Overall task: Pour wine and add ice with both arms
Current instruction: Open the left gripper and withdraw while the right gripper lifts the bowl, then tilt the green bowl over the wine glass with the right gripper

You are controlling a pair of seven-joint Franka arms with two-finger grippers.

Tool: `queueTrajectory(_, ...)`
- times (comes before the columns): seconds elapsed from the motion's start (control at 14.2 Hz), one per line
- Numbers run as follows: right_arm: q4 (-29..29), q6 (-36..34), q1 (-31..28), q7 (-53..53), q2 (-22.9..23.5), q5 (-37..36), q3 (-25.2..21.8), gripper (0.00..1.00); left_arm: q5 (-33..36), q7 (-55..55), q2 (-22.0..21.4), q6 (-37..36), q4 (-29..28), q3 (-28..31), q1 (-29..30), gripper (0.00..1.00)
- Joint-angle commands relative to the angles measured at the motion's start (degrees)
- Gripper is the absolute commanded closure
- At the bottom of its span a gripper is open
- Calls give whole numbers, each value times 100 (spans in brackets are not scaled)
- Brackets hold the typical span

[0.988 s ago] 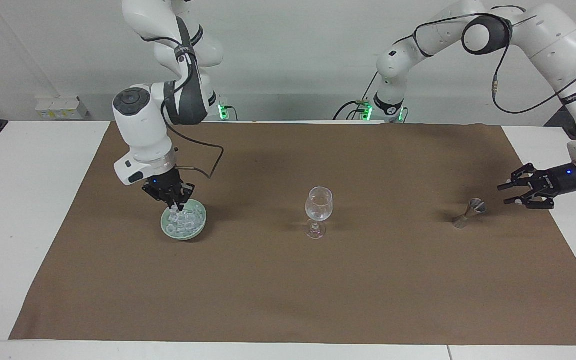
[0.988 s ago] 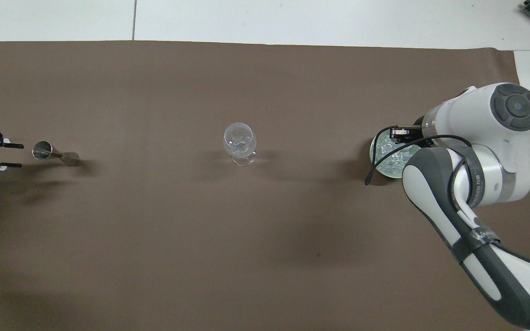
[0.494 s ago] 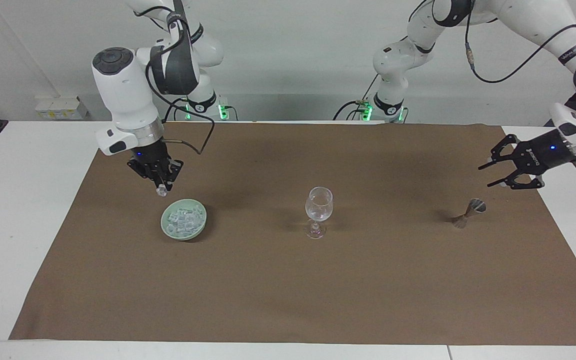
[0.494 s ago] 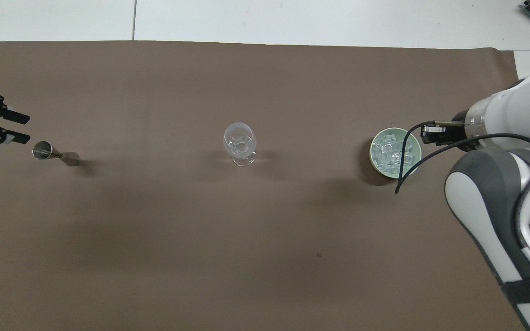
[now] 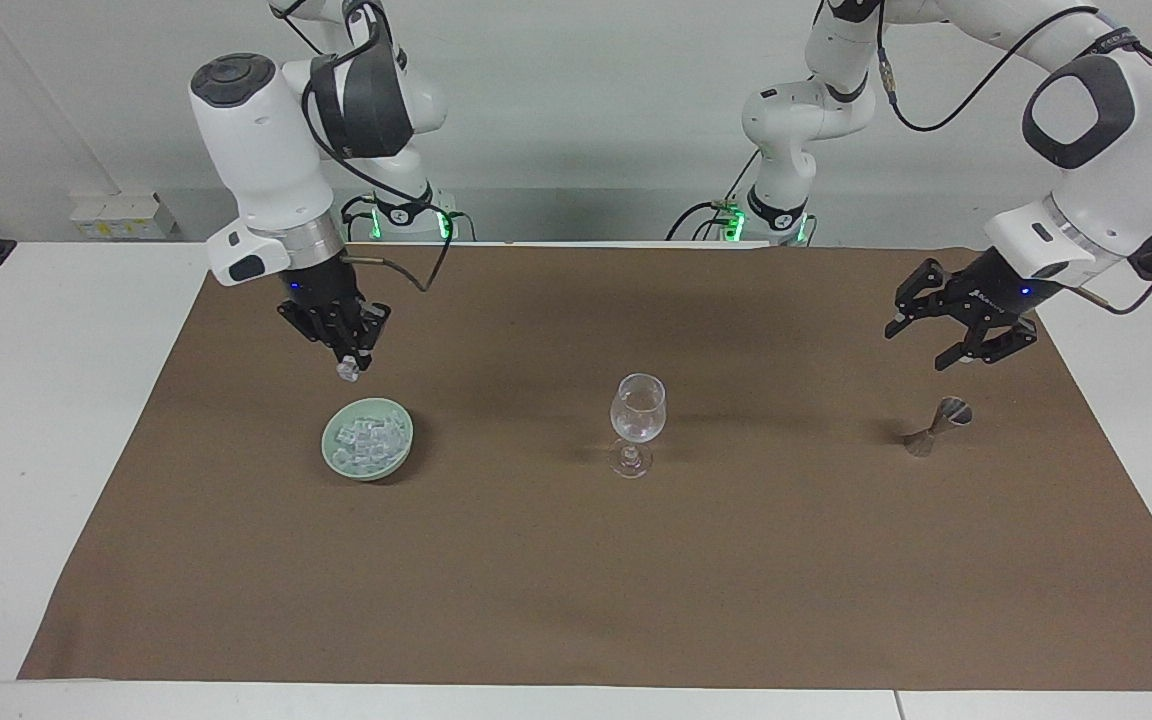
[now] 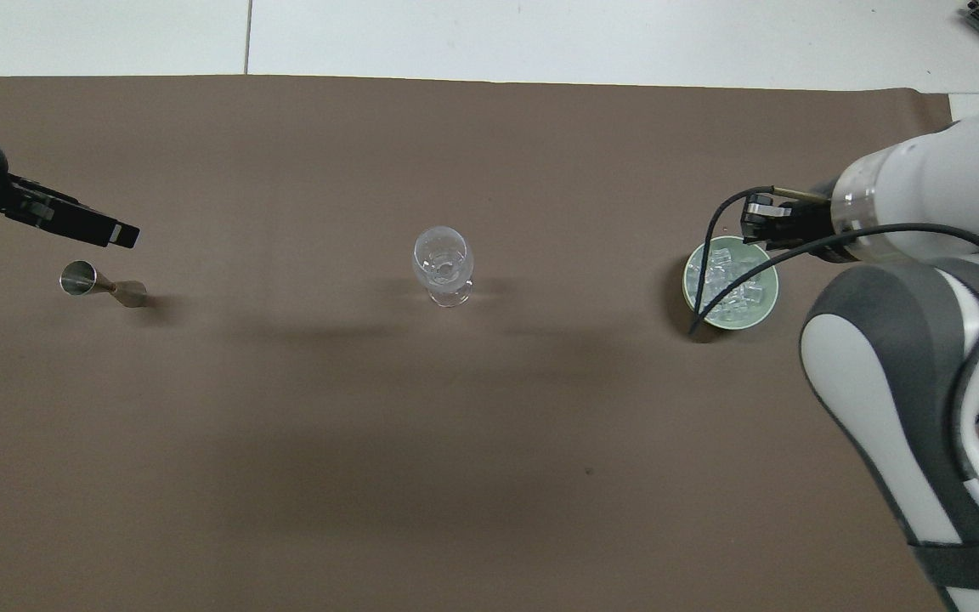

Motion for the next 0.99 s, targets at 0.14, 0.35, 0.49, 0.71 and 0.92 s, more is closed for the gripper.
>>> queueTrajectory(0.14,677,-151,-12,1483,554,36,859,100,969,-1425,-717,220,-460,127,-51,7)
queueTrajectory(0.35,1001,-63,232,2205,914,9,1213,100,1506,-1753,-1042,359,-819,84,-95,0)
queueTrajectory(0.49,1055,24,374,2653,977,17,1221,100,1543,-1779,-1114,405,-873,83,-131,0)
queueTrajectory(0.71,1325,60,856,3181,1204,9,1221,100,1569,-1753,-1087,299,-698,84,-131,0)
queueTrajectory(0.92,1783,164,1147,3655,1626,-26,1204,100,1543,-1814,-1061,194,-689,83,-78,0)
